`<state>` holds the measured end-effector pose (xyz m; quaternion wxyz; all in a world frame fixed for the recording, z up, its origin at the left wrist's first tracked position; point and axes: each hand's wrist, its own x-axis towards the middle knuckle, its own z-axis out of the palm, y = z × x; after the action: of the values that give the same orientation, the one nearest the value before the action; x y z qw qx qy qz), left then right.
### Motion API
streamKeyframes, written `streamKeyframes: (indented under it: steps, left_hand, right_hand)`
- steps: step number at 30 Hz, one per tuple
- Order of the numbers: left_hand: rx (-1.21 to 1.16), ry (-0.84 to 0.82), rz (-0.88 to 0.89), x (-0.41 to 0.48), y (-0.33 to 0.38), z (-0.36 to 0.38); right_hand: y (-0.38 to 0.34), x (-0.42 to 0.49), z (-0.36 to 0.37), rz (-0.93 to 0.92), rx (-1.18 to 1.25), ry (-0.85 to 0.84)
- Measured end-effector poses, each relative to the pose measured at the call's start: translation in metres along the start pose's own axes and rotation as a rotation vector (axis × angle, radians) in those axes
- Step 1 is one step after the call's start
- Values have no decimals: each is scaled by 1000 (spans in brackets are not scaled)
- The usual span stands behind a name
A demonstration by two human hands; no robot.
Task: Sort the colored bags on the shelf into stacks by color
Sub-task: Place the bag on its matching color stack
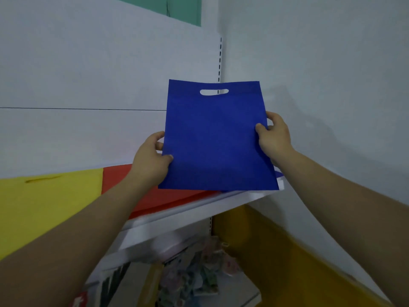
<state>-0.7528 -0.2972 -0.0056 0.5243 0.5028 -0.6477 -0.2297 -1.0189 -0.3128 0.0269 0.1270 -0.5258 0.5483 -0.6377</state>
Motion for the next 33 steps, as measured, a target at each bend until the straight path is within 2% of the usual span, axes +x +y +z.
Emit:
streamKeyframes:
  steps: [5, 10, 13, 18, 21, 24, 29, 33]
  left_hand:
    - [85, 58, -29, 2, 11, 30]
    - [106, 41, -69, 1, 15, 60]
    - [159, -13, -98, 1, 18, 75]
    - [493, -171, -106, -1, 13, 92]
    - [638, -285, -122, -6, 12, 98]
    - [684, -370, -160, -7, 11, 102]
    - [720, -475, -210, -11, 11, 101]
    - [835, -533, -178, -14, 11, 103]
  right_hand:
    - [35, 42, 4, 12, -21, -124]
    - [59, 61, -1, 2, -157, -215]
    - [72, 69, -8, -4, -278, -244]
    - [89, 79, -8, 14, -456, -401]
    - [97, 79, -3, -24, -735, -577]
    - [102, 76, 0, -164, -1052, -679]
    - [102, 72, 7, -110, -1056, -930]
    - [108, 77, 17, -101, -1066, -968]
